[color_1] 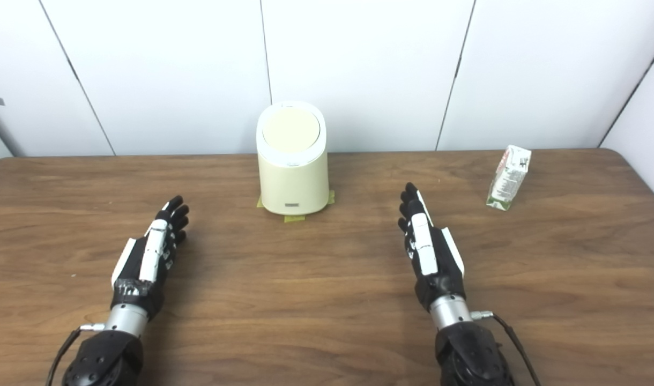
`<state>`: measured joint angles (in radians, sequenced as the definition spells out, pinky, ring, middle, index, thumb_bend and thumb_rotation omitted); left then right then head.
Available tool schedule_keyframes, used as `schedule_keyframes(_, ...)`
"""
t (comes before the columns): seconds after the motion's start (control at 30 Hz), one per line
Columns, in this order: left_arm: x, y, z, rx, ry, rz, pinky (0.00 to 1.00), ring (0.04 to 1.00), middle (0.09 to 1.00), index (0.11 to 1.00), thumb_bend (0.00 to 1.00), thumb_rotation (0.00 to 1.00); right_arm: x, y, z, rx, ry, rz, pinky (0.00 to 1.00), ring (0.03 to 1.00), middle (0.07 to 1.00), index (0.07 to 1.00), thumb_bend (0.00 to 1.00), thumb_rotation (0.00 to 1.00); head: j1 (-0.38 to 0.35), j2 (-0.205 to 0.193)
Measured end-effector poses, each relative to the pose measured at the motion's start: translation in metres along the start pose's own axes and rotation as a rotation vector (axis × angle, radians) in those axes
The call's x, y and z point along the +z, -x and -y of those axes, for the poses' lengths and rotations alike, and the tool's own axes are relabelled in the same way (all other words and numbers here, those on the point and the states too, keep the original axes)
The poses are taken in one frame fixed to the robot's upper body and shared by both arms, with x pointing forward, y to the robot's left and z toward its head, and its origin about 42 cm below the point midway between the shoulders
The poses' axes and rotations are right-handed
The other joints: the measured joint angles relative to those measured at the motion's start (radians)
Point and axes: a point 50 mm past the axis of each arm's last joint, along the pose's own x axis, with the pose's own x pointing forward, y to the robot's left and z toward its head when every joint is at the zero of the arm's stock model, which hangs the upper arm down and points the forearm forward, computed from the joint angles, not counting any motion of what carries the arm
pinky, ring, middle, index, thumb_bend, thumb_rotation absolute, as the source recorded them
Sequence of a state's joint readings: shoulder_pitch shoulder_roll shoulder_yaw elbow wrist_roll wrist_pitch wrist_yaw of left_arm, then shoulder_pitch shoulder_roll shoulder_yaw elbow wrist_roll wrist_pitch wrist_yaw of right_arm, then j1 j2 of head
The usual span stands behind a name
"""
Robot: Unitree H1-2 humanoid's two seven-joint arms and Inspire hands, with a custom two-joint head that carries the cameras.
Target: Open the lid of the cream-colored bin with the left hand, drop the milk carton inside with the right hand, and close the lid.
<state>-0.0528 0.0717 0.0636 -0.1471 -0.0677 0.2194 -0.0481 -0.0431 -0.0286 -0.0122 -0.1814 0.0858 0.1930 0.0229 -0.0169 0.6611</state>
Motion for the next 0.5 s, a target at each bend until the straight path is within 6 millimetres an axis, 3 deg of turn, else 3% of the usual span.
schedule_keyframes(0.5,0.0001,0.0001,-0.0007,0.003,0.013,0.000,0.99,0.974,0.966,0.977,0.35,1.00,-0.0001,0.0000,-0.0004,0.005,-0.004,-0.001,1.00,1.000,1.000,1.000,0.61,1.00,0.003,-0.003)
